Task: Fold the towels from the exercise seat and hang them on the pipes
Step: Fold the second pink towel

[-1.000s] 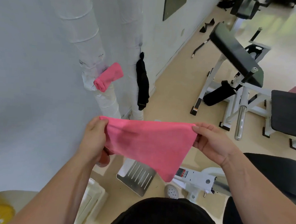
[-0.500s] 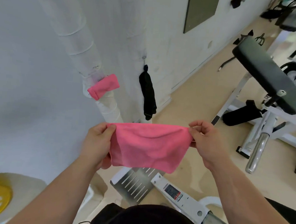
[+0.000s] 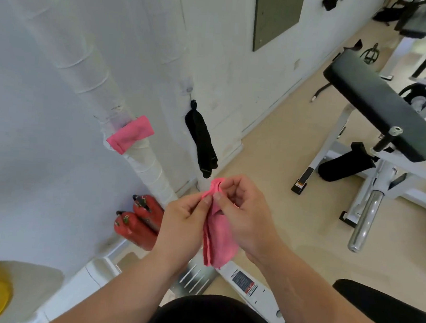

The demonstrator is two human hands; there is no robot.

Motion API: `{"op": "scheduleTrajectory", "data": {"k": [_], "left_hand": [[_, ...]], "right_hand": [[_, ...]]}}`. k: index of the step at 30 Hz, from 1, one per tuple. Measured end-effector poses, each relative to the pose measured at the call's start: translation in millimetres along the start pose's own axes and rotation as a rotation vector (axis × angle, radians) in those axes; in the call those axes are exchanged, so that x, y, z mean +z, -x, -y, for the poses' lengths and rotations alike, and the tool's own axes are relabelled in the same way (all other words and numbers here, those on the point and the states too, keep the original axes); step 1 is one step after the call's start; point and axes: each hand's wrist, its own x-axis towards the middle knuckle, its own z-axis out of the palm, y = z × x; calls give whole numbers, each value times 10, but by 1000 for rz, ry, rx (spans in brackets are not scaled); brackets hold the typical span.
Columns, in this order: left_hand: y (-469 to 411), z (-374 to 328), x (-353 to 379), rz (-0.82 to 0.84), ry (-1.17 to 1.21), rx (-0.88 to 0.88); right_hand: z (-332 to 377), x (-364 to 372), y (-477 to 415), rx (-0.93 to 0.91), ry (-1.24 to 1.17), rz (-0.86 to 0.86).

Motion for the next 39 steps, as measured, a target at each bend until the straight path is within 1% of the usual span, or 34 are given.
{"op": "scheduleTrajectory", "data": {"k": [4,8,11,15,17,19,21,23,25,27,30,32,36,39], "left_hand": [[-14,-68,88,5,-30,25],[-60,-97,103,28,-37,58],[-104,-121,76,67,-137,124],[-124,-155,17,123,-308,254],[-117,-144,-5,143,-328,316],[-115,-135,-2,162,-316,341],[-127,-126,9,163,-324,358],[-165,-103,21,146,-337,350],[-214,-75,28,136,-354,312],[-244,-57,49,124,-325,242],[-252,-122,72,96,-307,170],[-282,-140,38,92,-280,136],[-342,-178,-50,104,-214,87],[-375,-187,-98,93,-217,62]], "right_hand": [[-23,-81,8,-16,-9,30],[-41,-111,25,23,-21,49],[-38,-161,-1,46,-80,25],[-54,-204,-46,103,-148,45],[-43,-226,-55,124,-220,51],[-31,-261,-70,137,-310,63],[-43,-305,-97,132,-327,85],[-77,-356,-134,112,-258,157],[-92,-415,-188,98,-115,206],[-75,-483,-254,59,99,178],[-94,-618,-352,-88,453,94],[-130,-711,-403,-192,621,117],[-201,-802,-488,-212,732,278],[-248,-846,-567,-198,816,326]]}}
